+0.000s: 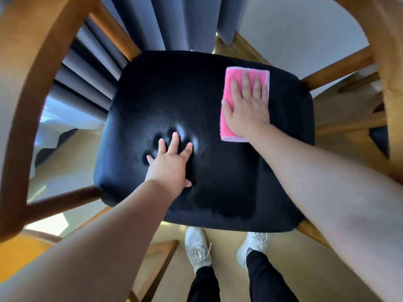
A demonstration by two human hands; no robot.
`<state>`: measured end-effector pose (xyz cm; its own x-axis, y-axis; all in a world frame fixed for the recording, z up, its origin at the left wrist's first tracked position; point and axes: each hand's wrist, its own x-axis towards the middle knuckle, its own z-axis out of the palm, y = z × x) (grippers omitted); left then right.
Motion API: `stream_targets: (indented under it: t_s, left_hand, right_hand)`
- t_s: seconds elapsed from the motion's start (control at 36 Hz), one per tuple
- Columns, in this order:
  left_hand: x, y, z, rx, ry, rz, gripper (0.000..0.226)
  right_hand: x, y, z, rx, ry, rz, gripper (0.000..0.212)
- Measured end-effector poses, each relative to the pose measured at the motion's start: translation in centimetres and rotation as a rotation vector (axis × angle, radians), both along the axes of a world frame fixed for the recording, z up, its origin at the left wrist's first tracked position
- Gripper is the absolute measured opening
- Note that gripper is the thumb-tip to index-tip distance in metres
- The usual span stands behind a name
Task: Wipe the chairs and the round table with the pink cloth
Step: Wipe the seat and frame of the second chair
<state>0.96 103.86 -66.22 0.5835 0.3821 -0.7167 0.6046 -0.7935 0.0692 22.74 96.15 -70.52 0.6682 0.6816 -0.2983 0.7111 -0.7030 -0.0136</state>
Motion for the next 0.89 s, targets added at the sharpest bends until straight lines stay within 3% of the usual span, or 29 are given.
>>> stream_targets:
  t_s: [0.19,0.36,0.61,0.89]
  left_hand:
    - [0.2,0.2,-0.3,-0.009,0.006,0.005,0.104]
    - [-0.4,-0.2,-0.8,-0.007,-0.006,0.005,0.104]
    - [-0.5,0.1,-0.8,0.000,-0.023,-0.012,0.104]
    - [-1.1,-0.2,0.2,0.033,-0.078,-0.034,0.100]
  right_hand:
    - [2.9,5.2,0.2,-0.013,0.030,-0.116,0.070]
    - [2.4,3.8,-0.1,0.050,0.006,-0.108,0.063]
    - [-1.0,-4.0,0.0,0.047,-0.013,-0.136,0.064]
    - [-11.3,-14.8,0.1,0.031,0.045,-0.185,0.059]
